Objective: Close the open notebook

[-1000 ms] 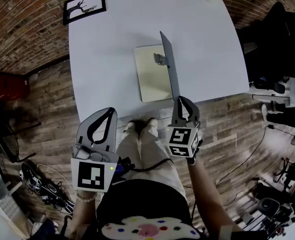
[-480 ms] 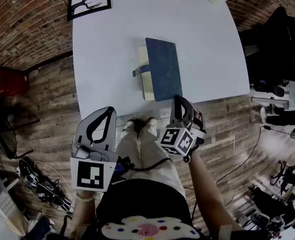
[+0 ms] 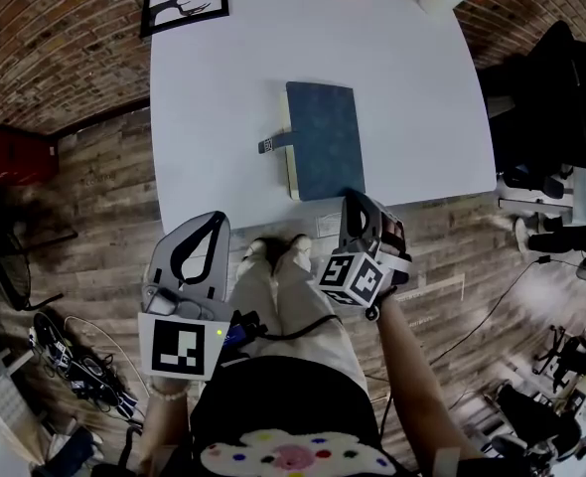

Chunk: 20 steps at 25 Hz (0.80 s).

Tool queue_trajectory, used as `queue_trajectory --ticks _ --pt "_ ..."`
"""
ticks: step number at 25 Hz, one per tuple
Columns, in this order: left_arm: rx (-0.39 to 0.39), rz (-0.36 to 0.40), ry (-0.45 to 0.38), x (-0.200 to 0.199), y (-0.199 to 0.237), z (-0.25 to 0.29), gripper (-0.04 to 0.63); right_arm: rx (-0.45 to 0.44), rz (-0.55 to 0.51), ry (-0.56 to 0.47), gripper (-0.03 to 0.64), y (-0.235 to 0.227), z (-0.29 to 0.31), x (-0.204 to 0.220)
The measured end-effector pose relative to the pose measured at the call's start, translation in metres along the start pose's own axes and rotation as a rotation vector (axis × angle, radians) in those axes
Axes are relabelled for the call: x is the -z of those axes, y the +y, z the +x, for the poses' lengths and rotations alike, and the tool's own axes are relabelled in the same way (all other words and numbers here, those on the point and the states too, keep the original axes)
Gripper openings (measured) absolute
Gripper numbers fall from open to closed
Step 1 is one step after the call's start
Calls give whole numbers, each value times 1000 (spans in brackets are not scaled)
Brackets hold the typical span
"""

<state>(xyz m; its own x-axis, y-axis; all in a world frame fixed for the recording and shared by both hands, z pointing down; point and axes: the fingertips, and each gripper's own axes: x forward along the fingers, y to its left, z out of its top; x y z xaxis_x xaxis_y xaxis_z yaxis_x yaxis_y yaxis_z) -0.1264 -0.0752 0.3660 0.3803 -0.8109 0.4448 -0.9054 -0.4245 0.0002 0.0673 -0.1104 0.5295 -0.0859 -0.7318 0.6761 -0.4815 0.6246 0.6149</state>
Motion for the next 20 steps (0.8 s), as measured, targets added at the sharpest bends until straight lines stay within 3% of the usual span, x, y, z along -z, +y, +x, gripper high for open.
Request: queue_trajectory --ticks 4,9,14,20 --pt "-8 -5 -7 -3 0 -2 15 -85 28 20 41 6 1 0" --pt "-5 2 -28 -10 -1 -1 15 -214 147 -13 41 18 -4 -5" --pt "7 27 -55 -22 -3 -3 15 -208 280 -117 40 10 -33 -22" --pt "26 65 -93 -42 -6 -2 15 -139 561 -261 39 -42 -74 -50"
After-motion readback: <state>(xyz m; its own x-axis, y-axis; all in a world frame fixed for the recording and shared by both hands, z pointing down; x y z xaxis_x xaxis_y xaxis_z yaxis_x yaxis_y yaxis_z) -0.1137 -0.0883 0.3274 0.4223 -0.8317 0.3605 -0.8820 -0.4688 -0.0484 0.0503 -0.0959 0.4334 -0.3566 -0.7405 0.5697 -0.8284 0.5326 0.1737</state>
